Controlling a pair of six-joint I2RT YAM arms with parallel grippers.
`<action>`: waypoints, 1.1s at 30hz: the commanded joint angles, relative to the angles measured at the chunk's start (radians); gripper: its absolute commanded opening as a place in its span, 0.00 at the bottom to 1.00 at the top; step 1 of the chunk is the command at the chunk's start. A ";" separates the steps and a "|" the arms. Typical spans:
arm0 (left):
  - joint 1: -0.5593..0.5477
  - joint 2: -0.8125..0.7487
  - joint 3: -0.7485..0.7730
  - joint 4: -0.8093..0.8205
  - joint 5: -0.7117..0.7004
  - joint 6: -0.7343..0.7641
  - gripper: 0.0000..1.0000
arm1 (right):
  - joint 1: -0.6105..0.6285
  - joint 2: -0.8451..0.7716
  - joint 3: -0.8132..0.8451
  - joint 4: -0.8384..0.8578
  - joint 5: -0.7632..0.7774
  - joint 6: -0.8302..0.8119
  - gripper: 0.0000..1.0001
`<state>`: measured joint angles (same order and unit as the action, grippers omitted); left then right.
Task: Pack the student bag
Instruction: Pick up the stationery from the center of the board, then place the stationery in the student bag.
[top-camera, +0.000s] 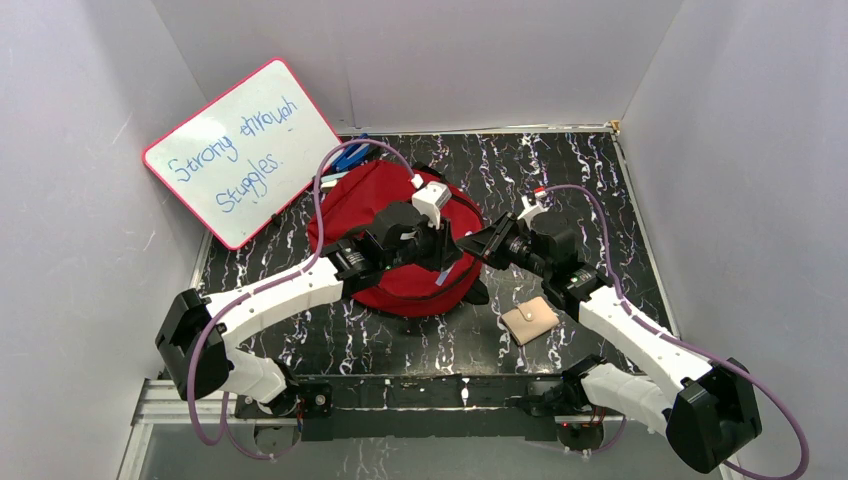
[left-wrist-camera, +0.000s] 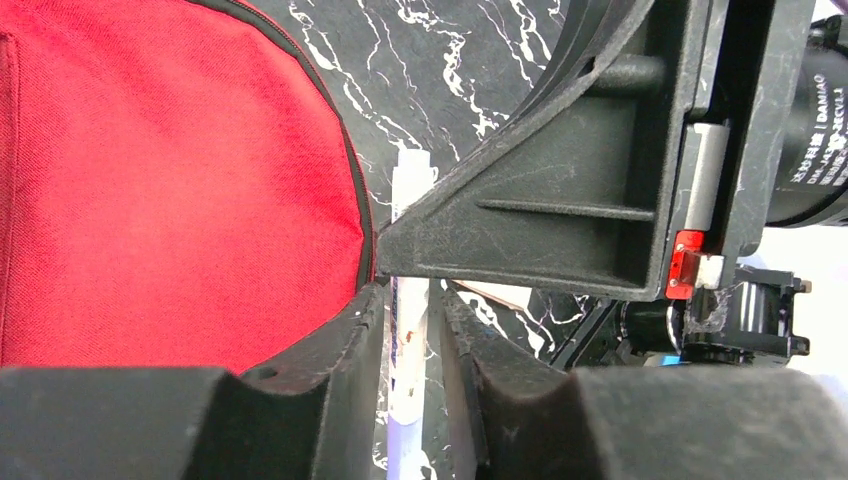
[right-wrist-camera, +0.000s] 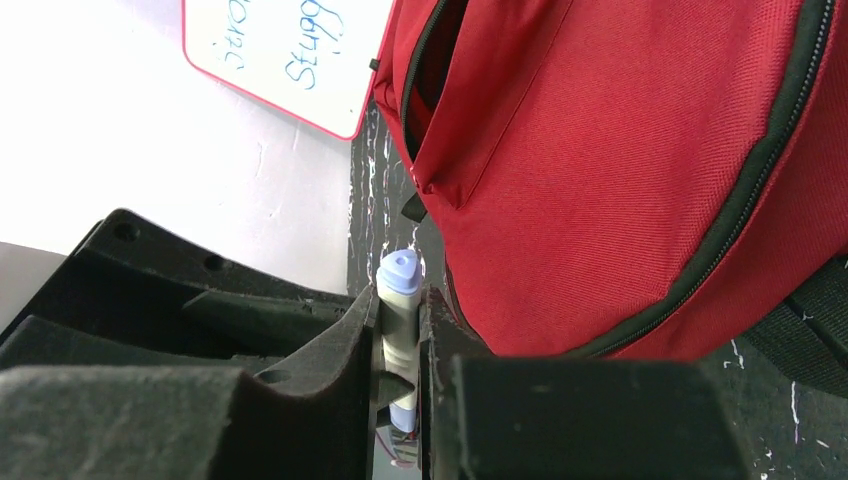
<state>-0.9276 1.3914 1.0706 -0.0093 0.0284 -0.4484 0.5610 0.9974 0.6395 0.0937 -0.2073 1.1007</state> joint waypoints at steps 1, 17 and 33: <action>0.018 -0.033 0.022 0.015 -0.015 -0.007 0.33 | 0.000 -0.019 -0.009 0.041 0.025 -0.007 0.02; 0.310 -0.114 0.112 -0.270 -0.188 0.188 0.63 | -0.001 -0.132 -0.007 -0.174 0.252 -0.072 0.00; 0.437 0.018 0.095 -0.250 0.041 0.302 0.66 | -0.001 -0.111 -0.006 -0.178 0.226 -0.090 0.00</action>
<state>-0.4904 1.4326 1.1725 -0.2958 -0.0551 -0.1837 0.5613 0.8913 0.6376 -0.1104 0.0158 1.0210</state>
